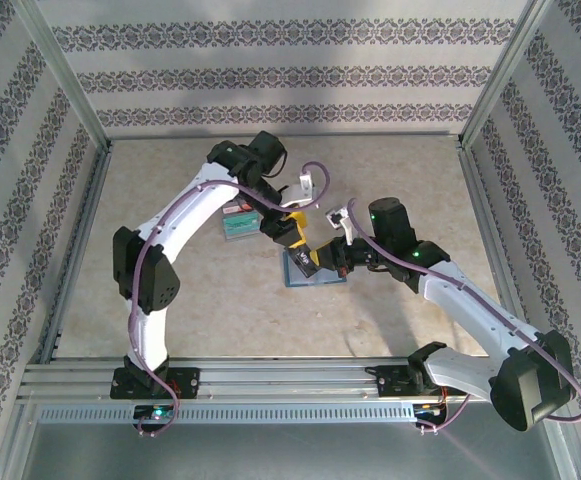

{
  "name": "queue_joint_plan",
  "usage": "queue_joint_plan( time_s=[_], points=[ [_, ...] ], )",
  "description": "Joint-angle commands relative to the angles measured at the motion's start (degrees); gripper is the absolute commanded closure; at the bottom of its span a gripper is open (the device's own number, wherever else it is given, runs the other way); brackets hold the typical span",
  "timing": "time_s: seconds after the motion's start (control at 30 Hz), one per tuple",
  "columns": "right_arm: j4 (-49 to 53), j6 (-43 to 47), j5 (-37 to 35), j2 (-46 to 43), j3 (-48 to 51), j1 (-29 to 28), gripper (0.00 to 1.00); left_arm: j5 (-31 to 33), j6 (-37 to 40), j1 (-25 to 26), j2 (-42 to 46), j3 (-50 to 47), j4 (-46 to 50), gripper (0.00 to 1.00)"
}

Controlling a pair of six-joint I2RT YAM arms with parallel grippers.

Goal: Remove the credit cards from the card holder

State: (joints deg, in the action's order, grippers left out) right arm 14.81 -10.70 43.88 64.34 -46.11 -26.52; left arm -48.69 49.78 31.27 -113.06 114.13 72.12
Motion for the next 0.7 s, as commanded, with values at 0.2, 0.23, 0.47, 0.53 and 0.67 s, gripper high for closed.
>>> queue_joint_plan(
  time_s=[0.2, 0.23, 0.47, 0.53, 0.67],
  points=[
    [1.1, 1.9, 1.8, 0.6, -2.3, -0.7, 1.0, -3.5, 8.9, 0.4, -2.1, 3.3, 11.8, 0.63],
    [1.1, 2.0, 1.8, 0.7, -2.4, -0.8, 1.0, -3.5, 9.2, 0.4, -2.2, 3.2, 12.1, 0.67],
    [1.1, 2.2, 1.6, 1.7, -3.2, -1.0, 1.0, -4.3, 12.8, 1.5, -3.1, 3.2, 15.0, 0.75],
    [1.1, 2.3, 1.5, 1.9, -3.4, -1.0, 1.0, -4.5, 13.3, 1.6, -3.4, 3.3, 15.4, 0.84],
    [1.0, 2.4, 1.0, 1.8, -3.6, -1.1, 1.0, -5.5, 13.5, 1.7, -3.4, 3.1, 15.4, 1.0]
  ],
)
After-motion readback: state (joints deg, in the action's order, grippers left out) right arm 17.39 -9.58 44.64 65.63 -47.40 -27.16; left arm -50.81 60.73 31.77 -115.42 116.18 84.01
